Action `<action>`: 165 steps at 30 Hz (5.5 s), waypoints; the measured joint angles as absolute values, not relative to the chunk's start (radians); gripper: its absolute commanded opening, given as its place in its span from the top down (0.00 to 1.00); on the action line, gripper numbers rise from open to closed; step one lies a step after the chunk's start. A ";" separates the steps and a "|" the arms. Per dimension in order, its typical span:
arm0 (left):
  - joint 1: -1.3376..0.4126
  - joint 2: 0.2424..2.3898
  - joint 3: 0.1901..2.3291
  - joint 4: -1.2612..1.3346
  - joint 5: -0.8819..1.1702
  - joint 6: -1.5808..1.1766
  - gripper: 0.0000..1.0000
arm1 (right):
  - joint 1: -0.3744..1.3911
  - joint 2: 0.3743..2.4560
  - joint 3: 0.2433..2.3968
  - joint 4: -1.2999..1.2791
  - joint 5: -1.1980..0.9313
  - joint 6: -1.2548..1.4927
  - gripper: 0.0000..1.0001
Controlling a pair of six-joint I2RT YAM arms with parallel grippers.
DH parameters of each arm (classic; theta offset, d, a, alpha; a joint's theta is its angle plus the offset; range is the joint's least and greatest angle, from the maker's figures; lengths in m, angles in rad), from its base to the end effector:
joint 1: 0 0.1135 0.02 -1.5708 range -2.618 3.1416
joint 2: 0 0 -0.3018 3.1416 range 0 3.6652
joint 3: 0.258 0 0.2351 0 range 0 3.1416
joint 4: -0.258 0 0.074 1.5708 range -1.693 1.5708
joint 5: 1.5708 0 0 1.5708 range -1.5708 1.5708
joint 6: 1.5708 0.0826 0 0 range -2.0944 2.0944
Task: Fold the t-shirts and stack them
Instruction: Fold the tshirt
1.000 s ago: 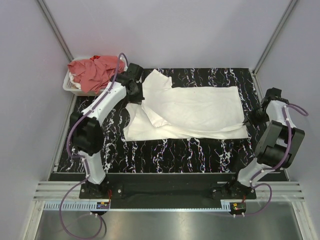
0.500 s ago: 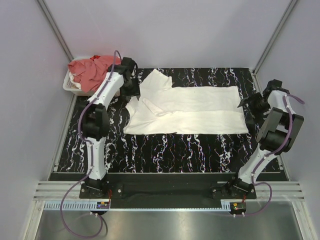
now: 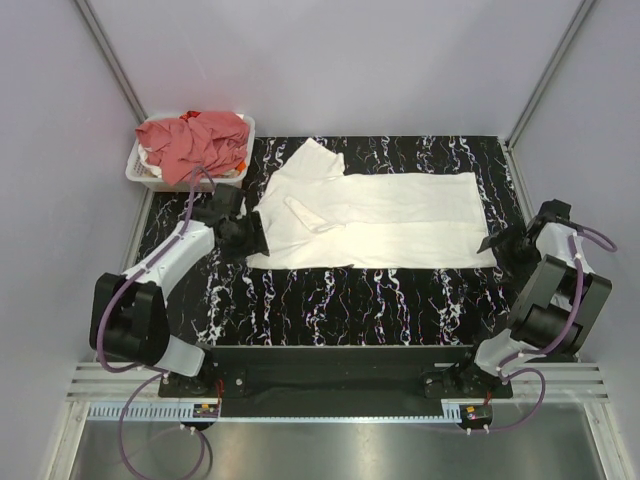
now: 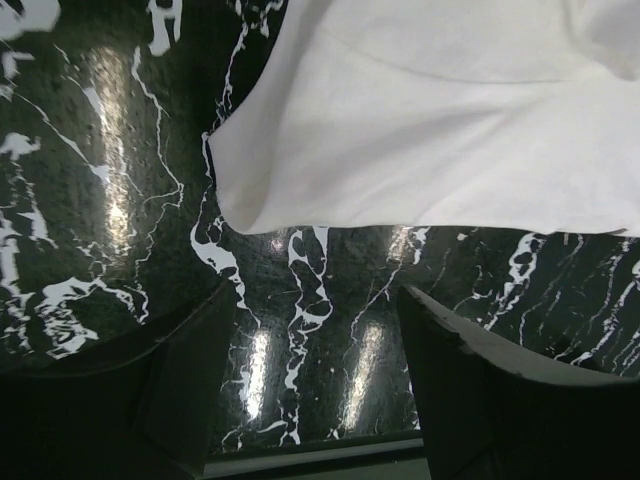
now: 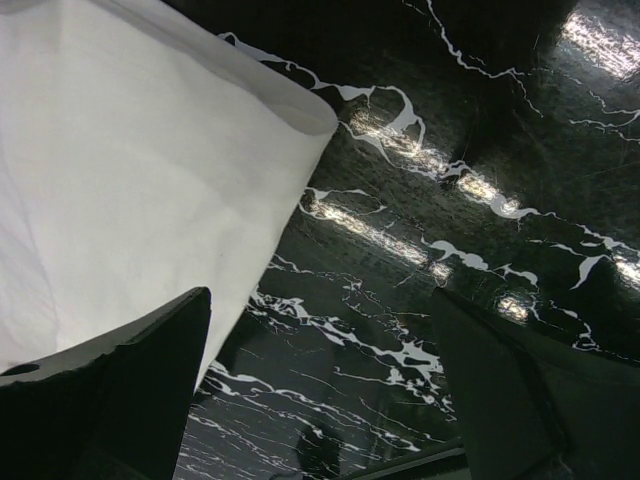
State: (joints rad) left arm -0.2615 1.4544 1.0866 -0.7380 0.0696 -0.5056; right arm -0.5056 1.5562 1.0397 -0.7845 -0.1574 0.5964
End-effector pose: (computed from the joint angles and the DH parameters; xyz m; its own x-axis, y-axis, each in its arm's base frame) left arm 0.2775 -0.0802 0.2477 -0.8949 -0.2606 -0.3622 -0.1662 0.9480 -0.2716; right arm 0.2550 -0.1264 0.2052 -0.4495 0.8829 -0.1357 0.8391 0.4694 0.2747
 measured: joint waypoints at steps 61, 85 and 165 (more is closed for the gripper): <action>-0.216 1.235 0.584 -0.548 0.069 -0.701 1.00 | -0.596 1.525 0.876 -0.716 -0.236 0.619 1.00; -0.222 0.830 0.487 -0.669 0.121 -0.867 0.33 | -0.670 1.007 0.685 -0.834 -0.073 0.820 0.03; -0.211 2.509 2.288 -0.596 0.207 -0.366 0.26 | -0.313 2.264 1.791 -0.705 -0.027 0.581 1.00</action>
State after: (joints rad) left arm -0.2111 2.5088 2.2879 -0.5957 0.2066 -0.3656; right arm -0.3130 2.2642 1.7912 -0.7048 -0.0273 0.5812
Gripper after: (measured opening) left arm 0.715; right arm 0.012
